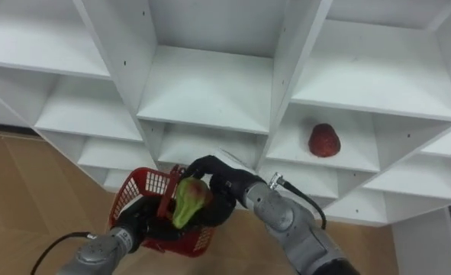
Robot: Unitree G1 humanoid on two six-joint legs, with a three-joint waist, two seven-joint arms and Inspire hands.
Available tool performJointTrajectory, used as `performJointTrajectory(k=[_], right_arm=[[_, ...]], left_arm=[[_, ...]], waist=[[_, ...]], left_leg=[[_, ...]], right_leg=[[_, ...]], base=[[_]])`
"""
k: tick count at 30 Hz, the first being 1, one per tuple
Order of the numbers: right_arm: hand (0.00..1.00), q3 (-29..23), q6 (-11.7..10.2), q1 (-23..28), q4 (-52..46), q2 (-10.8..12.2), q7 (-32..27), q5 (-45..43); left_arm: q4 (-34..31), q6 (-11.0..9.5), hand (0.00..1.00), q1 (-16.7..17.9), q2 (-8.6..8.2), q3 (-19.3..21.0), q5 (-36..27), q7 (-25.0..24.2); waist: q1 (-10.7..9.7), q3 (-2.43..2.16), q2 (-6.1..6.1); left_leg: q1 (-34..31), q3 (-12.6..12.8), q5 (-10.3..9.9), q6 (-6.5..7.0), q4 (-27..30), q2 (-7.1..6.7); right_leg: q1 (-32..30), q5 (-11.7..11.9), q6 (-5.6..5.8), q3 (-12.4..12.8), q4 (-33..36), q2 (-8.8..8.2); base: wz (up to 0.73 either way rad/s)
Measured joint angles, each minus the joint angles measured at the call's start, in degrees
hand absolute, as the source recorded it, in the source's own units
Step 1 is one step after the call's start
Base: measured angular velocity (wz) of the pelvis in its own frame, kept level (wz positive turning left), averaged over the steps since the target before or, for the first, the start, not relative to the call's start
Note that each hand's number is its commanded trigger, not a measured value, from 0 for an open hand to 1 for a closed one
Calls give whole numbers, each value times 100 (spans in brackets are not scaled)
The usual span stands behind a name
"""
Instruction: Collect fruits from the closet
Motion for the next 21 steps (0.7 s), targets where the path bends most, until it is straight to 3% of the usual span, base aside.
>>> performJointTrajectory(k=[5, 16, 21], right_arm=[[100, -19, -67, 77, 157, -30, -125, -9], [100, -486, -241, 208, 293, -55, -517, -5], [100, -602, -246, 254, 489, -101, -606, 102]], left_arm=[[-130, -113, 100, 90, 28, -112, -196, -19], [-309, -184, 100, 120, 72, -106, -193, -220], [-464, -196, 100, 225, 75, -103, -183, -230]], waist=[[-25, -13, 76], [-139, -18, 75], [-123, -62, 101]], left_leg=[[1, -5, 0, 0, 4, -1], [-62, -2, 1, 0, 29, -4], [-38, 71, 1, 0, 6, 5]], right_leg=[[-3, -6, -3, -4, 2, -3], [-58, -5, -2, -13, -1, -5], [-63, -5, -3, 38, -6, -1]], base=[[0], [1], [-3]])
